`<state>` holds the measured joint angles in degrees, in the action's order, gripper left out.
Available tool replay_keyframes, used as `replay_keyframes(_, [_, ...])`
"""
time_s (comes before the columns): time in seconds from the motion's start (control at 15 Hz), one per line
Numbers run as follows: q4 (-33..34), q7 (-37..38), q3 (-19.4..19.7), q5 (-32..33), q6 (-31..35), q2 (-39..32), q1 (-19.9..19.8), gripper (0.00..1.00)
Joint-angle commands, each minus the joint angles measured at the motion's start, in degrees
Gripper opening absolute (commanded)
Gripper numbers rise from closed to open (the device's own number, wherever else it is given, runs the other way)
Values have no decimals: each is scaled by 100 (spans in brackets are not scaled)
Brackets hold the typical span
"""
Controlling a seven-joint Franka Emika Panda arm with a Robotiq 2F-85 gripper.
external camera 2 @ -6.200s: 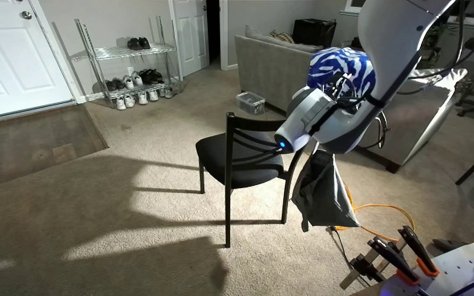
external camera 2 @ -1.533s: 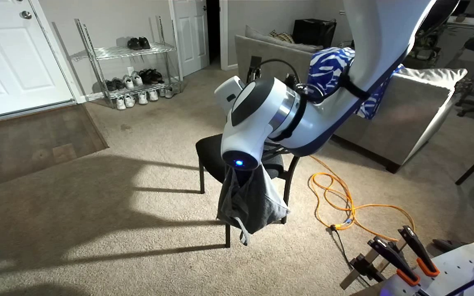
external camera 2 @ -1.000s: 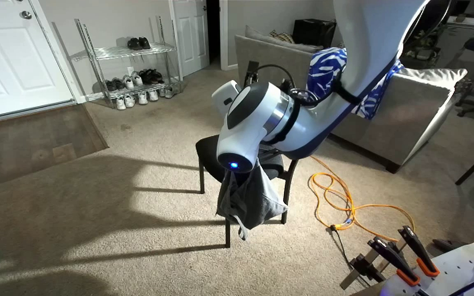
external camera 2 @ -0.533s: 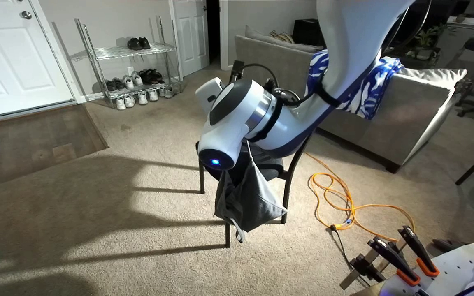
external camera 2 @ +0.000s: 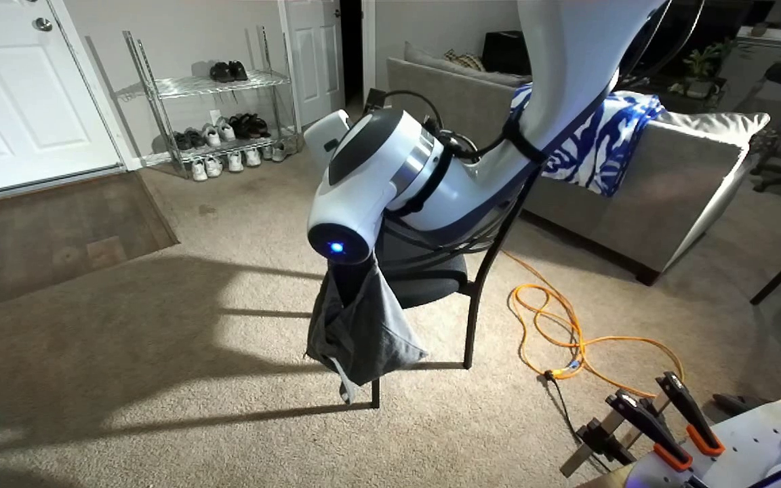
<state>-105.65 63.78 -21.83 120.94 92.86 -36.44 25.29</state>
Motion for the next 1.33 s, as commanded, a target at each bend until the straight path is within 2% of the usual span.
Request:
replay_keyframes(0.0, [25, -33, 66, -193, -90, 64, -9, 100])
replay_keyframes(0.4, [-81, -40, 66, -266, -133, 153, 32, 100])
replay_keyframes(0.87, [-151, 20, 67, -1083, -705, 214, 5, 100])
replay_keyframes(1.27, [-97, 7, 91, -1768, -848, 136, -67, 100])
